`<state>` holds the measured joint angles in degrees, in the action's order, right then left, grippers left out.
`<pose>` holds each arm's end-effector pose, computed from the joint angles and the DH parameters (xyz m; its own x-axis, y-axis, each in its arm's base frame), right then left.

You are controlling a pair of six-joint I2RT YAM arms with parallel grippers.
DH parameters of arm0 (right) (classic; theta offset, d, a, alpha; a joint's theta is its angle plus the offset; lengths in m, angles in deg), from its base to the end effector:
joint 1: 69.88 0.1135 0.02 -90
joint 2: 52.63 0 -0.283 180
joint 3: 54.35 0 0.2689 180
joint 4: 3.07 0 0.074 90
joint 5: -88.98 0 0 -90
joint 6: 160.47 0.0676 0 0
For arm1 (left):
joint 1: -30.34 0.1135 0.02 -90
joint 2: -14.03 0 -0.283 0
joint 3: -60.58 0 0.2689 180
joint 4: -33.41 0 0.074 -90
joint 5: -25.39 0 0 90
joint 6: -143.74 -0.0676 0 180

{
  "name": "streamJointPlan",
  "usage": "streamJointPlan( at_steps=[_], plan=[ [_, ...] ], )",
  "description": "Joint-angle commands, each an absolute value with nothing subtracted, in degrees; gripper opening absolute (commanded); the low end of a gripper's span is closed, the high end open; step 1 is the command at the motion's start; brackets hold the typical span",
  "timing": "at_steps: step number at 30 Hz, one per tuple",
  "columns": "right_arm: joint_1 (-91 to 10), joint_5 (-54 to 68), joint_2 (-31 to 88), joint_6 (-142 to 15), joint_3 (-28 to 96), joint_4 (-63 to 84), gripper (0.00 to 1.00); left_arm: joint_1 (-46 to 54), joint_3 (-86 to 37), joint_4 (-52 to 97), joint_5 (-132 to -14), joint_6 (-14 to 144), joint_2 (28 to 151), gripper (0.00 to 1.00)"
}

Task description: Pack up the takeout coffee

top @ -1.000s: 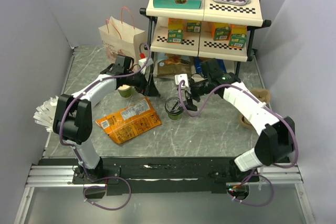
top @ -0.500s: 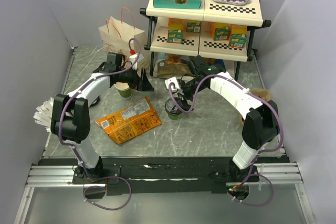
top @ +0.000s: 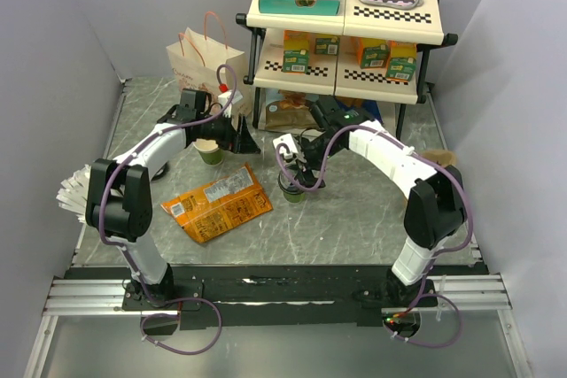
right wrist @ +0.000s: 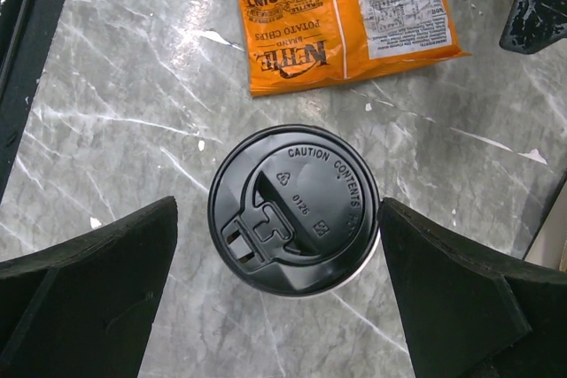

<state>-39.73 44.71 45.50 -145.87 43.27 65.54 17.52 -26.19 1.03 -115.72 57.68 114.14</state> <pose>0.2975 0.2288 0.2780 0.3492 -0.5784 -0.7373 -0.9258 -0.3343 -0.1763 0.3907 -0.1429 0.2467 -0.7424 0.1247 -0.6582 0.6196 0.5014 -0.6039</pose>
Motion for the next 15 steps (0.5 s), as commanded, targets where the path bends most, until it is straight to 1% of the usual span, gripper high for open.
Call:
streamJointPlan(
  at_steps=[1,15],
  plan=[
    [-38.68,44.5,47.48,-145.71,45.82,64.31,1.0,17.51,-26.31,2.85,-116.9,58.13,112.73,0.91],
    [-38.15,43.01,50.38,-145.36,48.28,66.68,1.0,17.6,-25.43,2.85,-116.9,58.13,112.38,0.91]
  ],
)
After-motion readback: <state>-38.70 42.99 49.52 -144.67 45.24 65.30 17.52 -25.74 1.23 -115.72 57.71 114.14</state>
